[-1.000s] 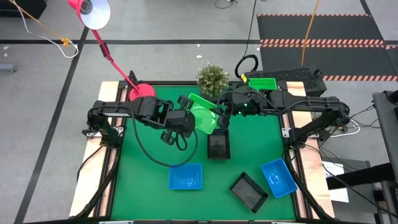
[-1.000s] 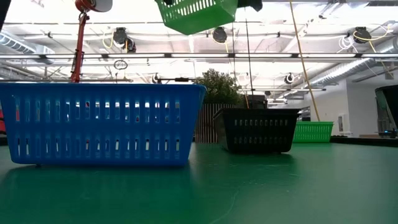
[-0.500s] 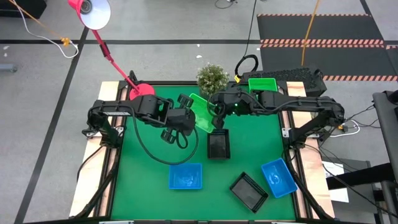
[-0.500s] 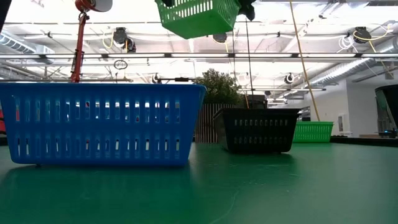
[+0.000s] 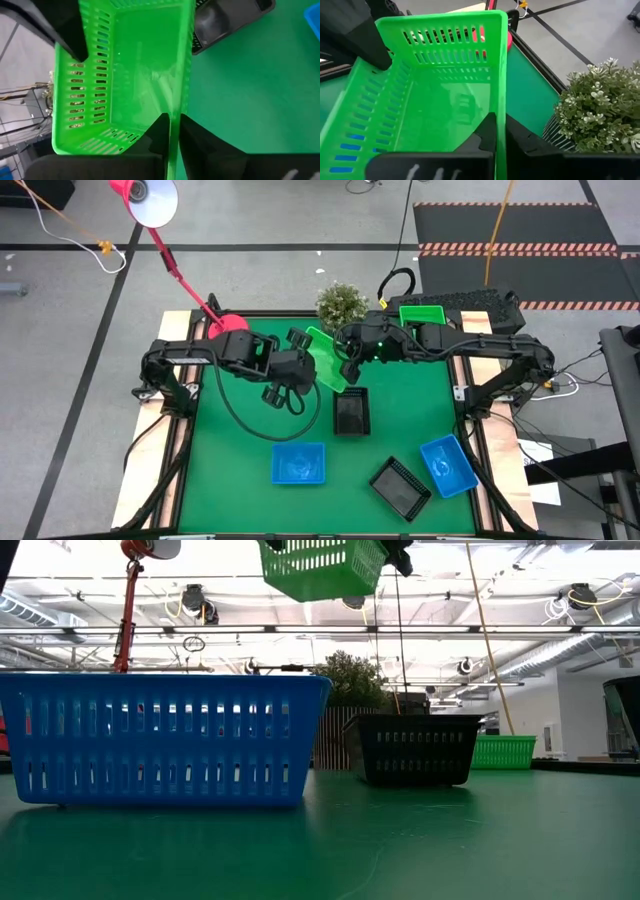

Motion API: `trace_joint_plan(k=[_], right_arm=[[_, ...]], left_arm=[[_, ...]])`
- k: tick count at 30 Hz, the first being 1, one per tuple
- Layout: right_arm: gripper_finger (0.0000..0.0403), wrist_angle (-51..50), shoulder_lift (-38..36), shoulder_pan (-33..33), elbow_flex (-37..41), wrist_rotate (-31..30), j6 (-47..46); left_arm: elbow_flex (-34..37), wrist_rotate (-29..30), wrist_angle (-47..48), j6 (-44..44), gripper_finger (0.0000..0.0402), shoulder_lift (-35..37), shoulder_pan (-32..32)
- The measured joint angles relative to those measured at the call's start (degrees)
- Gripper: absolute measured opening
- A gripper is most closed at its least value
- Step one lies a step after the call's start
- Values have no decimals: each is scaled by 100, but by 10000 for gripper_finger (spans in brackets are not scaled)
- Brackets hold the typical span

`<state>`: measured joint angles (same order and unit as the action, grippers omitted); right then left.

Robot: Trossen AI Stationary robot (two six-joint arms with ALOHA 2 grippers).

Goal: Stack baskets by color
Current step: Stack the left green bin on the left stacked green bins

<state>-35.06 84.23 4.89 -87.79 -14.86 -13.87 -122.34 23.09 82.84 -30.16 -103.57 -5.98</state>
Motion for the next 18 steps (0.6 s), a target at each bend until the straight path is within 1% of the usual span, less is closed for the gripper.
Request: trace_joint_plan(k=[4,9,12,16,18], right_arm=[[3,-6,0,6,0,1,0],[3,-14,0,2,0,27,-17],[2,-84,0,2,2,28,-42],[2,-108,-6,2,4,29,-42],[2,-106,-13,2,4,27,-40]], left_arm=[[0,37,-105,45,90,14,31],[0,37,-312,75,184,70,24],[0,-59,-328,73,230,148,-8],[0,-366,-368,119,272,319,-15],[-7,-398,-428,200,288,355,-8]])
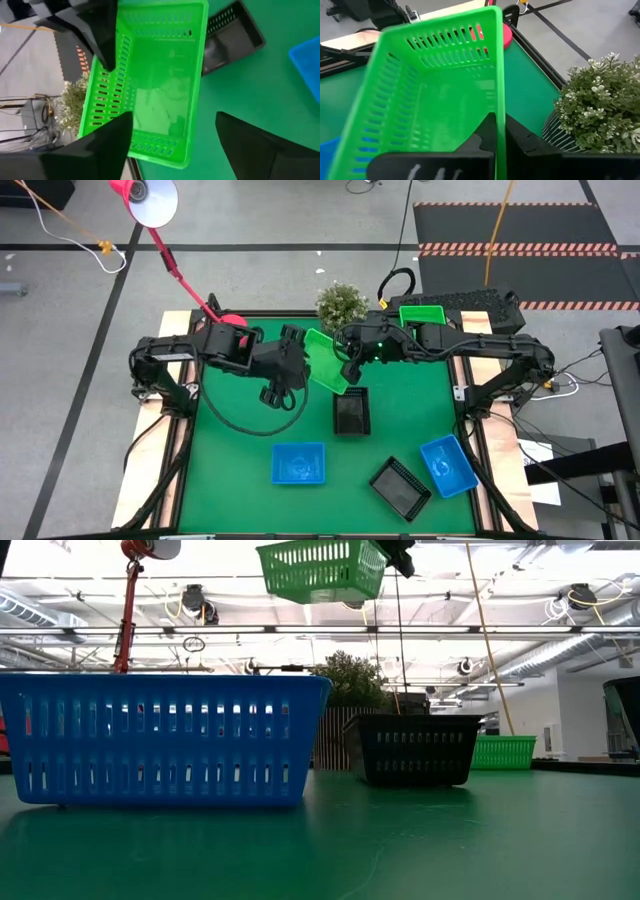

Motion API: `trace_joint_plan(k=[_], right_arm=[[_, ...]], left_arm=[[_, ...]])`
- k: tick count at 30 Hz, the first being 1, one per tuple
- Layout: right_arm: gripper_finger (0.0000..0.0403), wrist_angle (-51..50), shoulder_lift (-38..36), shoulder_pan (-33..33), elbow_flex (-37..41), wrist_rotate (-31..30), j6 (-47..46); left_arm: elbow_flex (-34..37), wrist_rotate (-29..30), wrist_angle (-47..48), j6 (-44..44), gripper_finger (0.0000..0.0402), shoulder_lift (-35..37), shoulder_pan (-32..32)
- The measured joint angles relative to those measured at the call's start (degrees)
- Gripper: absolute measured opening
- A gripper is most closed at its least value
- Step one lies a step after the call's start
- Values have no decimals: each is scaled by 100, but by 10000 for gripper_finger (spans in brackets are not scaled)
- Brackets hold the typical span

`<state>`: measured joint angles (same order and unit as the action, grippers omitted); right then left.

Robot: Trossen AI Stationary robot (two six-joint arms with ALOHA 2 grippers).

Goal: Stack baskets by color
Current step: Stack the left green bin on the left stacked green bins

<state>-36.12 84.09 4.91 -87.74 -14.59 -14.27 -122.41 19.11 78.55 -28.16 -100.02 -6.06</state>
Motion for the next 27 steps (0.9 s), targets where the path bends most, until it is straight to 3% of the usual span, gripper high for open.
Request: trace_joint_plan(k=[6,20,27], right_arm=[[2,-96,-27,11,1,102,37],[2,-1061,-1062,840,2,961,-694],[2,-2051,-1652,1505,-272,1221,-218]], left_arm=[[2,-22,162,322,302,353,4],[6,11,319,1551,220,796,227],[7,22,314,1888,197,814,325]])
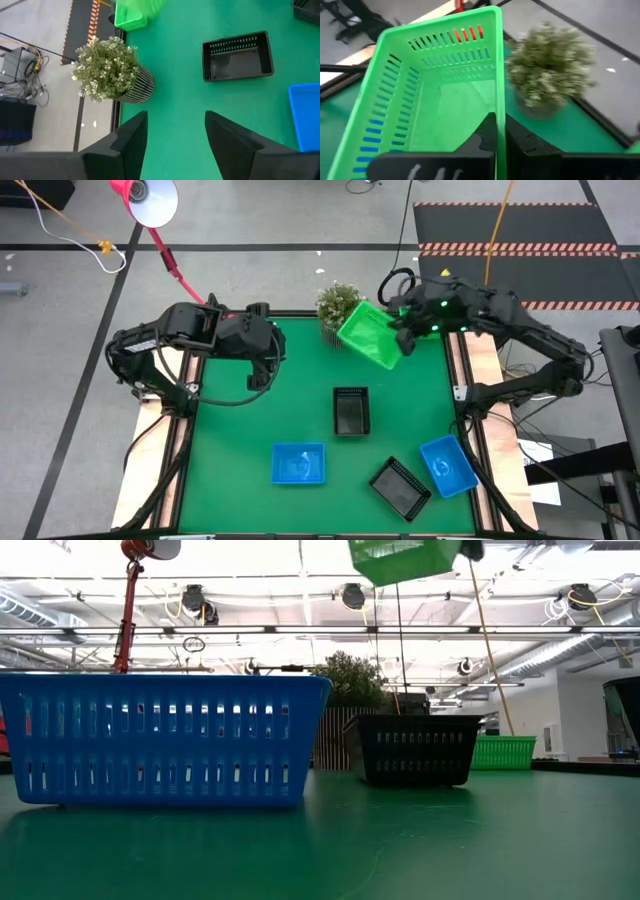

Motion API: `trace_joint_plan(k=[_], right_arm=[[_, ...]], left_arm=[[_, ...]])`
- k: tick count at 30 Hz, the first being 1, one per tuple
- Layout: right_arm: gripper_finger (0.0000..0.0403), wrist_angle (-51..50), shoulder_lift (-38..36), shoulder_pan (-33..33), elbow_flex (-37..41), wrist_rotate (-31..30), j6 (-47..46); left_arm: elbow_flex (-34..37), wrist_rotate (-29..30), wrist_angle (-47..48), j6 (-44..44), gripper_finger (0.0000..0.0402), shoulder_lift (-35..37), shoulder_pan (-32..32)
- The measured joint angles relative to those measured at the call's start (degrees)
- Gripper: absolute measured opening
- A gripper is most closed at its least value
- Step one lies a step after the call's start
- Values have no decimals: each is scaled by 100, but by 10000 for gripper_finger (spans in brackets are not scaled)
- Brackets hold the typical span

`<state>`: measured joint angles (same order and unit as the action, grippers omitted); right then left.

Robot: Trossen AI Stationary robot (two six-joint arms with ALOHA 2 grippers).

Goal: Stack baskets by color
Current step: Stack the left green bin on the left stacked green bins

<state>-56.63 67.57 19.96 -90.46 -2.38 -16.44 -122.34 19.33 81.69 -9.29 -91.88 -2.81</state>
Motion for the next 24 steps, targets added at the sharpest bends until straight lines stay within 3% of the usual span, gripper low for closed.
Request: trace_joint_plan(k=[4,11,17,24], right_arm=[[2,-654,-150,502,-321,100,482],[2,-729,-337,1173,-474,271,1901],[2,-722,-342,1449,-474,269,3241],[2,-672,-293,1848,-474,271,4641]], left_arm=[[0,0,-13,69,190,2,65],[0,2,-571,310,186,1,347],[0,-20,-1672,684,186,1,756],[-4,-699,-3086,772,186,-291,1229]])
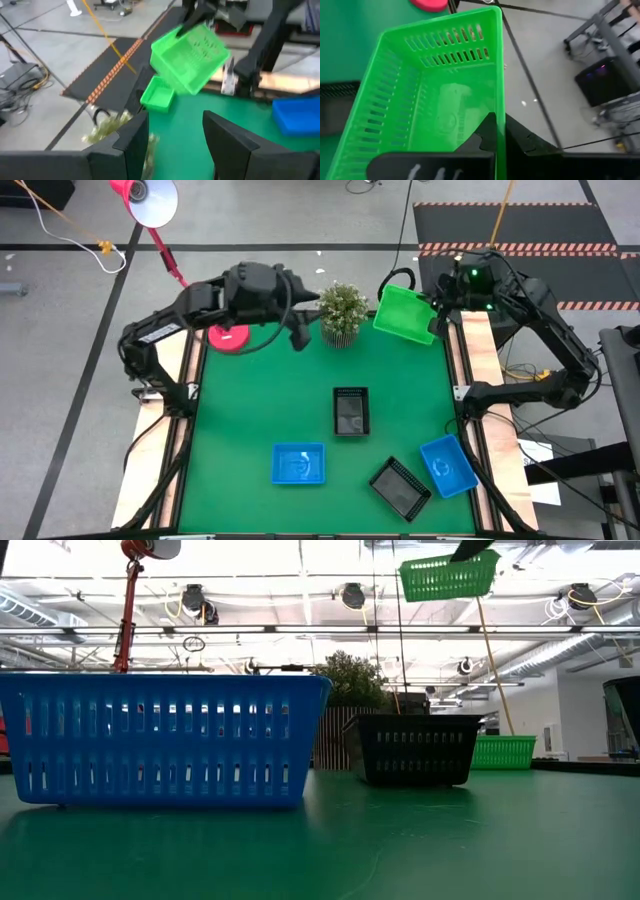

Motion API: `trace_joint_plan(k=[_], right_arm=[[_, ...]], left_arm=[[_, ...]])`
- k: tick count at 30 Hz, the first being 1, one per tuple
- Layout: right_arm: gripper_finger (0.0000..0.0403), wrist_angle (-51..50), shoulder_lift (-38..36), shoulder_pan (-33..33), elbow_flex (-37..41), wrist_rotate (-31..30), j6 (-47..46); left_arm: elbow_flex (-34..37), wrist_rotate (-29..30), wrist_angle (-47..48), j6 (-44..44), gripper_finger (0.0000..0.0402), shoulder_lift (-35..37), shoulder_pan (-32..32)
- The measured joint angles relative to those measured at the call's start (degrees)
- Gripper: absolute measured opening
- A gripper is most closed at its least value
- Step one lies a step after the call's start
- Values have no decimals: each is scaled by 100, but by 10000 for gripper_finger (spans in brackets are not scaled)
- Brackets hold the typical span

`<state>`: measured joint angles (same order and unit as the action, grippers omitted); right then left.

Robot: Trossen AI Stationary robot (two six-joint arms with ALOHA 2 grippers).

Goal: Stack baskets by color
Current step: Stack the left green bin on the left stacked green bins

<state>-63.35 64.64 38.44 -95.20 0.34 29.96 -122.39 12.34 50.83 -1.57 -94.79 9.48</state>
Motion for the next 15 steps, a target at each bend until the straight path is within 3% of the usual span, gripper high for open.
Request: trace_joint_plan(k=[8,12,15], right_arm=[[2,725,2,247,0,203,611],[2,1280,42,266,2,479,1016],[2,1575,94,288,2,588,1183]], left_arm=[[9,-553,-1095,690,196,-722,462],[13,-786,-1707,1053,237,-1099,545],[13,-632,-1946,1498,270,-1308,603]])
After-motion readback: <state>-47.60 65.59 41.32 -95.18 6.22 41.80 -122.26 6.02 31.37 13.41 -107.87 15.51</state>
